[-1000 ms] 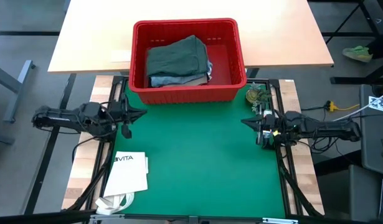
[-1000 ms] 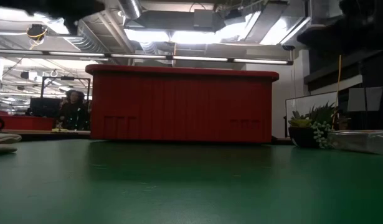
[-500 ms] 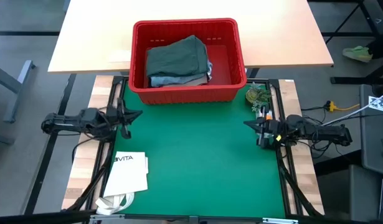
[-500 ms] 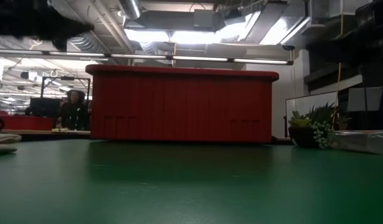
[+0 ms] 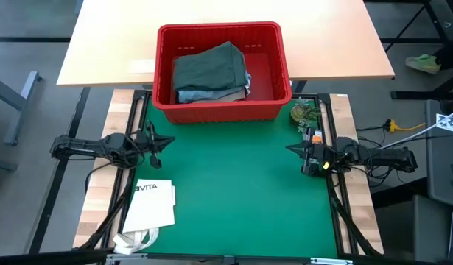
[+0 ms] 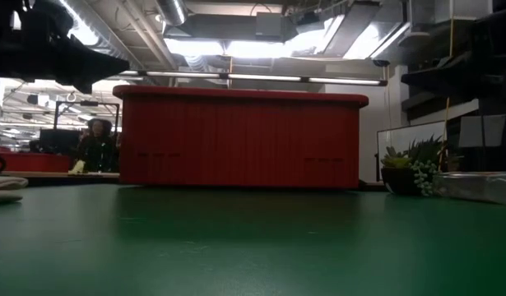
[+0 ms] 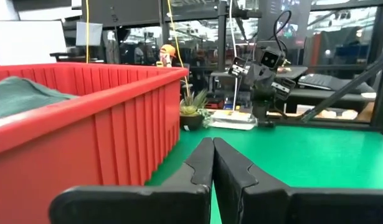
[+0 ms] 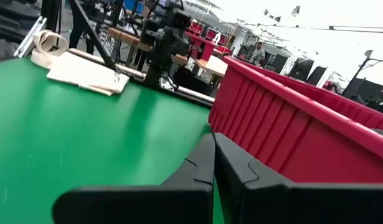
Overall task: Fold Laundry from Bin
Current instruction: Return to Home Position
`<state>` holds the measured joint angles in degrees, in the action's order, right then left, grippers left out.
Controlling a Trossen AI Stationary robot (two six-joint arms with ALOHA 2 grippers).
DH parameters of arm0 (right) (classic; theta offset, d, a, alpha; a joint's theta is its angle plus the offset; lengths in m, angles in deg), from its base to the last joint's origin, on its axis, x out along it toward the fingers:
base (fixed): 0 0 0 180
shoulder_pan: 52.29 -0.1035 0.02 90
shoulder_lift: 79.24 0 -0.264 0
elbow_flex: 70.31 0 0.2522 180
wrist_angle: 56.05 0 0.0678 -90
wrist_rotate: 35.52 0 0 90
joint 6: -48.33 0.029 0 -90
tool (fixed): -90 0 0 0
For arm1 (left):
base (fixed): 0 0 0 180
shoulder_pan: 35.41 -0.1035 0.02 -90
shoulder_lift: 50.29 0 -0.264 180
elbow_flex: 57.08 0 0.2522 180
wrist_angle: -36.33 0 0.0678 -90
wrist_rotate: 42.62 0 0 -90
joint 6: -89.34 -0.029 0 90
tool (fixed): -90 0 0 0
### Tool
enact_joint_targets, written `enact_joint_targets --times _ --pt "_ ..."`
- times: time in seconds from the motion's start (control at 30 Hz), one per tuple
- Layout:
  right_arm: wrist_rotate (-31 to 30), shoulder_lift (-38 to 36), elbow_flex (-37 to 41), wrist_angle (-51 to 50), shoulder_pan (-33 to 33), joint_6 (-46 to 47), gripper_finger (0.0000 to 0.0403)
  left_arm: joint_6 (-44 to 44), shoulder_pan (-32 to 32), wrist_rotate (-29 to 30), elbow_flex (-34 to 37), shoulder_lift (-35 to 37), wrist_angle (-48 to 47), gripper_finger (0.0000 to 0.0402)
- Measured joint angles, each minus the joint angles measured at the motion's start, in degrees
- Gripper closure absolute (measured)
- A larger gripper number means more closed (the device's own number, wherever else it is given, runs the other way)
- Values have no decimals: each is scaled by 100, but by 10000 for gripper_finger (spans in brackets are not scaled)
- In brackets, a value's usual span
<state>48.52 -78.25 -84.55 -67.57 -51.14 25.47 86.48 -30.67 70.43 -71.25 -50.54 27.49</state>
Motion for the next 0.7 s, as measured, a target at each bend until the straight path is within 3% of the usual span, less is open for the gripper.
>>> enact_joint_targets --times 0.4,0.7 --pt "557 29 -2 -124 0 -779 397 -830 0 23 0 -18 -104 400" --pt "557 313 -2 -133 0 -599 397 -842 0 39 0 -18 -104 400"
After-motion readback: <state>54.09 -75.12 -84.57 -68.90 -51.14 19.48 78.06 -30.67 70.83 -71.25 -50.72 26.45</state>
